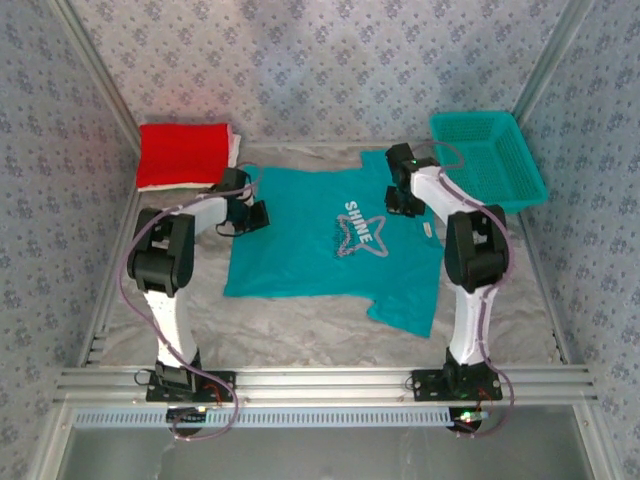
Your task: Fold and stack the t-shirts
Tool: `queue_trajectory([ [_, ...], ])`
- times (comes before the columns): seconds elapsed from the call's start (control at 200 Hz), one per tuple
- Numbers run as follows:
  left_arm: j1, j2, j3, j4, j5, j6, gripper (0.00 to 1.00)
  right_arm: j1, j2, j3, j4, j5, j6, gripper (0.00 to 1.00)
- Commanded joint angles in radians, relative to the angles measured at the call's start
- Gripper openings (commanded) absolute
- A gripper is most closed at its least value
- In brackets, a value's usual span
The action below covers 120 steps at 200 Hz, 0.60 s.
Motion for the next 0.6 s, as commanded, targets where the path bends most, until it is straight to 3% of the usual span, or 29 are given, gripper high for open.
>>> queue_trajectory([
  [0.0,0.037,0.033,0.008,0.055,0.032,-0.054,0.05,-0.01,0.102,0.109,-0.073,-0.007,-0.025,0.22],
  [0.12,0.05,0.052,0.008,0.055,0.035,-0.067,0.0,-0.01,0.191,0.197,-0.083,-0.034,-0.011,0.22],
  [0.275,0.055,0.032,-0.031,0.089,-0.004,-0.085,0.0,-0.01,0.307,0.307,-0.105,-0.088,-0.002,0.22],
  [0.595,0.062,0.1,0.052,0.085,-0.004,-0.099,0.01,-0.045,0.556,0.645,-0.202,-0.126,0.027,0.22],
])
